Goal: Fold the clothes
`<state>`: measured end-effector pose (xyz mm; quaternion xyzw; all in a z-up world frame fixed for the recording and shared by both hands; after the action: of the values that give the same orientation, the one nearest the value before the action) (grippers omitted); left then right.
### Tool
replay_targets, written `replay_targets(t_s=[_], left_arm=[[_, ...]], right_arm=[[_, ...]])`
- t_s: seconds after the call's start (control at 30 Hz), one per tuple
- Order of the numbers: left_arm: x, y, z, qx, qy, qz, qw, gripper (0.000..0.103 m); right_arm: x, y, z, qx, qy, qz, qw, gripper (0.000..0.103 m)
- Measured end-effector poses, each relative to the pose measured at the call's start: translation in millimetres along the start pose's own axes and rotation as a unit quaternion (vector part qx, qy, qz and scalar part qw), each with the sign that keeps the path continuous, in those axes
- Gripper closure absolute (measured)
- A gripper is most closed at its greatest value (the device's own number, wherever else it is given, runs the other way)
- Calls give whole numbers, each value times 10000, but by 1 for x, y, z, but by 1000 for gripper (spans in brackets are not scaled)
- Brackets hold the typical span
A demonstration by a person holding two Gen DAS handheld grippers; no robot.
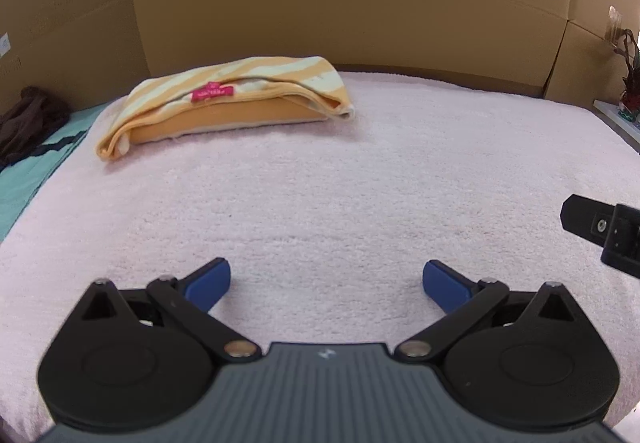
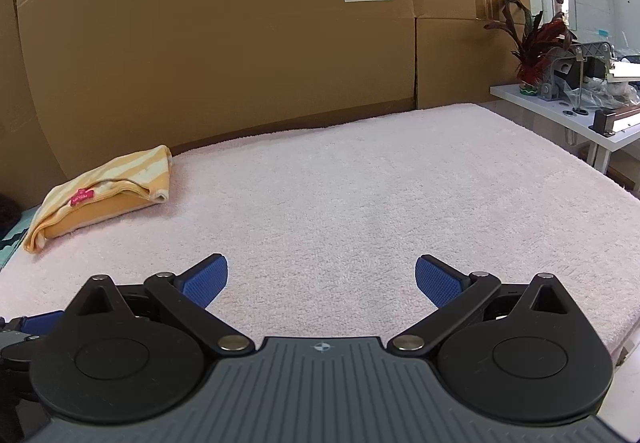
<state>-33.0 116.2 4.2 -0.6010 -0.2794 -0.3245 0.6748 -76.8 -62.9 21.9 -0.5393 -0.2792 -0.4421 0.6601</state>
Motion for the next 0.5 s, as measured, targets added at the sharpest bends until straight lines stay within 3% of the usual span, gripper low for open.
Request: replay_targets(t_s=[0.5], left_arm=[[1, 9, 28, 182, -304, 84, 9993, 1]], right_arm=[[-6, 16, 30, 196, -240, 151, 9994, 1]])
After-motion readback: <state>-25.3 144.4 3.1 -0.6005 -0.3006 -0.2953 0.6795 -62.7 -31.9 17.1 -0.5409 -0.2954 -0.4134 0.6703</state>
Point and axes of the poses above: each gripper's, at about its wrist camera, not at the fingertips, and y roughly the way its jaws point, z to its left, x to its top, the point moved 2 cm from there along y, roughly the way its jaws point, and after that the axes turned 10 degrees about x, right-handed, at the moved point
